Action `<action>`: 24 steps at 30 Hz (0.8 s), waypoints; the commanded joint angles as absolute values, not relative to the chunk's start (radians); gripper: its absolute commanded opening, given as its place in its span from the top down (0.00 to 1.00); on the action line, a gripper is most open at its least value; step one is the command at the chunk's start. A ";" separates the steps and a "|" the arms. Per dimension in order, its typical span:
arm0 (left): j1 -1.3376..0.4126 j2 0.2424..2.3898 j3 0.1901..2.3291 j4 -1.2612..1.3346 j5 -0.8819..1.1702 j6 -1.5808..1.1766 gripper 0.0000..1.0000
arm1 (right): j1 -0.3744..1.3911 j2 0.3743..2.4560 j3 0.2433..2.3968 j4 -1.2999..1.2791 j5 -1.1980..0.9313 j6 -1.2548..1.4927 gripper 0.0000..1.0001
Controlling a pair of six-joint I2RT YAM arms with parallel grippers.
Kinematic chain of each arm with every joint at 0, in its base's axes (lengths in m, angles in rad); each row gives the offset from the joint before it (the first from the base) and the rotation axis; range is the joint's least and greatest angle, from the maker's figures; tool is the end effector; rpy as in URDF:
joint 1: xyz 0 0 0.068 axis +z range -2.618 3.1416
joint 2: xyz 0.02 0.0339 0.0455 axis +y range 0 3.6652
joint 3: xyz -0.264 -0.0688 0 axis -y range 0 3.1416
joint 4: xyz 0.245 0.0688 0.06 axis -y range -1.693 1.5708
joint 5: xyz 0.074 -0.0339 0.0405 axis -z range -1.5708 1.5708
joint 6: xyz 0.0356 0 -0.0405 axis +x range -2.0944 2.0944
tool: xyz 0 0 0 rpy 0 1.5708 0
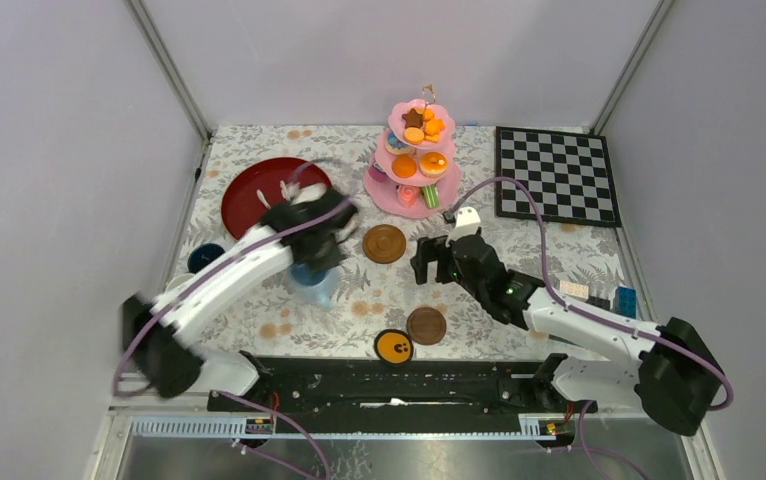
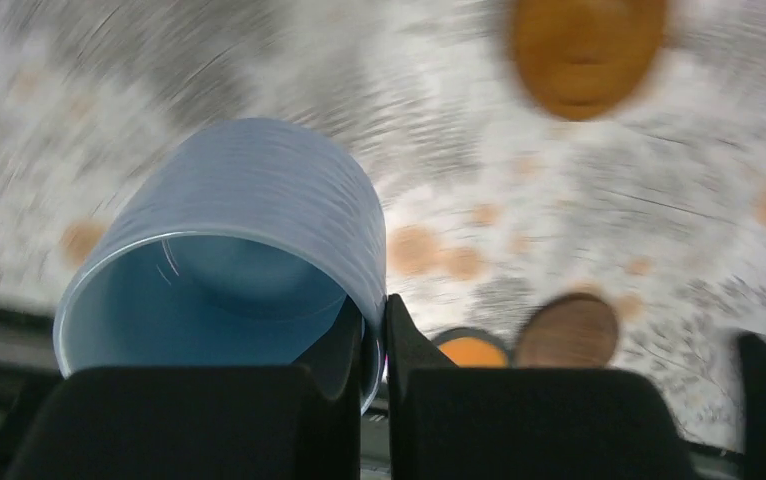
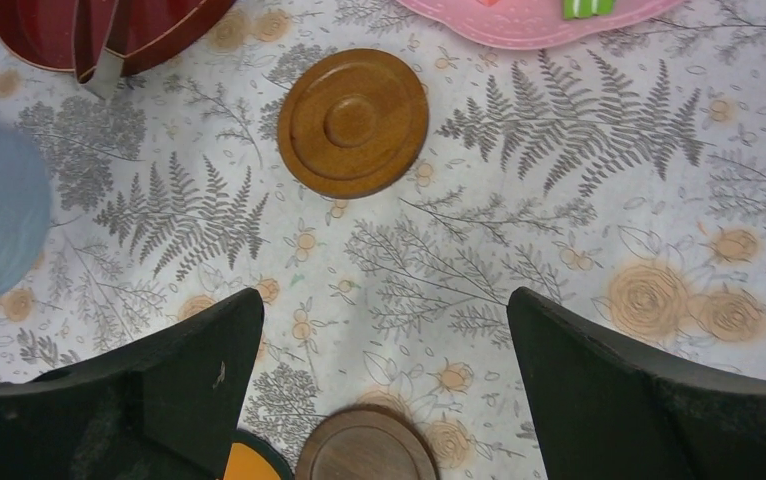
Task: Serve the afternoon tea
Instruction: Pick up the cup from the corner of the board, then place the cup on the coaster.
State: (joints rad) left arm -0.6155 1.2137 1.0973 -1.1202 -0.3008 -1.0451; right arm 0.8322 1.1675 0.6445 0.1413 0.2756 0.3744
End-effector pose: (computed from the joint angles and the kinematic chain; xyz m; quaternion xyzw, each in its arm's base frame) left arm 0.1804 -0.1146 0.2900 -0.2322 0.9472 -0.0217 0.2200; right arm 0.1816 0.1850 0.2456 -0.1113 0.8166 0.2211 0.5214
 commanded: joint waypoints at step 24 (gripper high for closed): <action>-0.707 1.978 1.762 -0.719 -0.090 -0.387 1.00 | 0.829 0.719 0.451 -0.061 0.620 0.439 0.00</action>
State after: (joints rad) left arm -0.7113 1.9728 1.6733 -0.7773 -0.1471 -0.4263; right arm 0.8310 0.7139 0.4526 -0.0532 0.5850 0.4034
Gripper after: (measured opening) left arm 0.041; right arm 0.993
